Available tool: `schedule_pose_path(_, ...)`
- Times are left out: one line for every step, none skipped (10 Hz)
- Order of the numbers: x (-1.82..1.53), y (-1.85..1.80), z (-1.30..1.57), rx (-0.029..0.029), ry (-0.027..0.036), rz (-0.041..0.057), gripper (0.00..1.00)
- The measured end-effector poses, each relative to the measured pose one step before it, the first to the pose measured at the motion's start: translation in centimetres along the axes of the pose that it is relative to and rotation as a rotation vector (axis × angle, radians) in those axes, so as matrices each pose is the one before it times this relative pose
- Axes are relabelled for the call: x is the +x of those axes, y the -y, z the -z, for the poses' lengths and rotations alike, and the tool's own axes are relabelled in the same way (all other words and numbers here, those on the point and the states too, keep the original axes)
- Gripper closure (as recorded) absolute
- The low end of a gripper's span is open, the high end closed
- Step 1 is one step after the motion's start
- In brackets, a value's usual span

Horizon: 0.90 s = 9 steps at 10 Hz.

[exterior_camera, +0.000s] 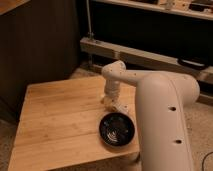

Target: Place the bottle in the ceramic bowl

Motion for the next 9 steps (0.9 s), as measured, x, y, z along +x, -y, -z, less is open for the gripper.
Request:
schedule_pose_path(-0.197,0.482,1.577,0.04496,0.01303,-0.0309,1.0)
schedule_pose_path(-0.38,0.342,1.584,0.04103,0.01921,-0.02263,1.0)
schedule_pose_path(-0.309,0.265,1.153,0.0306,0.01242,-0.01115,1.0)
schedule_pose_path(-0.219,0.351,1.012,0.02991,0.00879,-0.00566,1.0)
schedule_pose_path(-0.018,0.328,0.601,0.03215,0.00299,-0.00167,1.0)
schedule_pose_path(-0.092,0.143,0.179,0.04141,-0.00032,0.00536,1.0)
schedule_pose_path(-0.421,-0.273,0.342,0.03748,0.0021,0.01272,1.0)
schedule_pose_path(-0.229,-0.088,0.273,0.03514,0.00114,0.0086,1.0)
schedule_pose_path(0.19,0.265,0.218,0.02547,-0.00831,0.00085,1.0)
